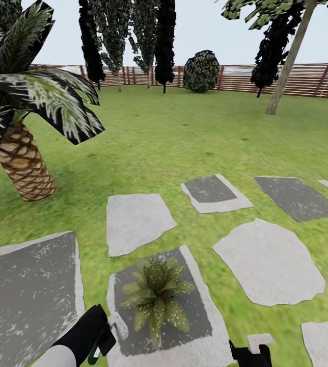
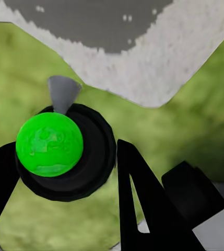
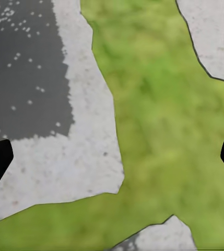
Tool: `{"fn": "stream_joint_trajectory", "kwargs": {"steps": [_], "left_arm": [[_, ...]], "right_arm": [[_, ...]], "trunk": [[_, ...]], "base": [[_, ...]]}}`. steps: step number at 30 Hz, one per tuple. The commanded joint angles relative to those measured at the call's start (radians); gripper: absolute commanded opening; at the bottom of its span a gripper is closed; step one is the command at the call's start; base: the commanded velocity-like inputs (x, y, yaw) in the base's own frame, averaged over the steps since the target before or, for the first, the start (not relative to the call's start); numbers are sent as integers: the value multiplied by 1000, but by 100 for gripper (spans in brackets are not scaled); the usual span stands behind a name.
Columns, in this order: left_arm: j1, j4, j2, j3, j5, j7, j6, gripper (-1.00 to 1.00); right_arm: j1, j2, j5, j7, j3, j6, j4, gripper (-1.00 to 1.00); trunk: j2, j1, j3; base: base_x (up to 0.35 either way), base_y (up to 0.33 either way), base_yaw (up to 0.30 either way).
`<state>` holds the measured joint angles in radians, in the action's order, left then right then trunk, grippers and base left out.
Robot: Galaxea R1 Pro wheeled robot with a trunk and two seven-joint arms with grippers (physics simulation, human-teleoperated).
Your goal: Pick up the pesticide atomizer in the garden and spray insectifuge to fully cover both potted plants in the garden.
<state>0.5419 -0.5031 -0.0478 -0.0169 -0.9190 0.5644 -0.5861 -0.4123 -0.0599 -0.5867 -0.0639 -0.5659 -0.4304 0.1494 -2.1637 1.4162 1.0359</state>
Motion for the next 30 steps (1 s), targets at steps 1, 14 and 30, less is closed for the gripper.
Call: {"fn": "stream_joint_trajectory", "kwargs": {"steps": [1,14,30], "left_arm": [[0,-2,0,-1,-8,8,-3,-100],[7,-19,9,-3,-7,16,-6,-100],[227,-81,4,-3,-209,312,-74,-100]], "right_arm": [[0,0,-2,-7,-9,-4,-1,100],[0,0,-2,-7,-8,-3,-2,100],[0,0,-2,-7,-8,-2,-2,100]], "trunk": [[0,0,1],[0,0,1],[0,0,1]], "base": [[0,0,-218],[-108,126,-130],[-1,1,0]]}}
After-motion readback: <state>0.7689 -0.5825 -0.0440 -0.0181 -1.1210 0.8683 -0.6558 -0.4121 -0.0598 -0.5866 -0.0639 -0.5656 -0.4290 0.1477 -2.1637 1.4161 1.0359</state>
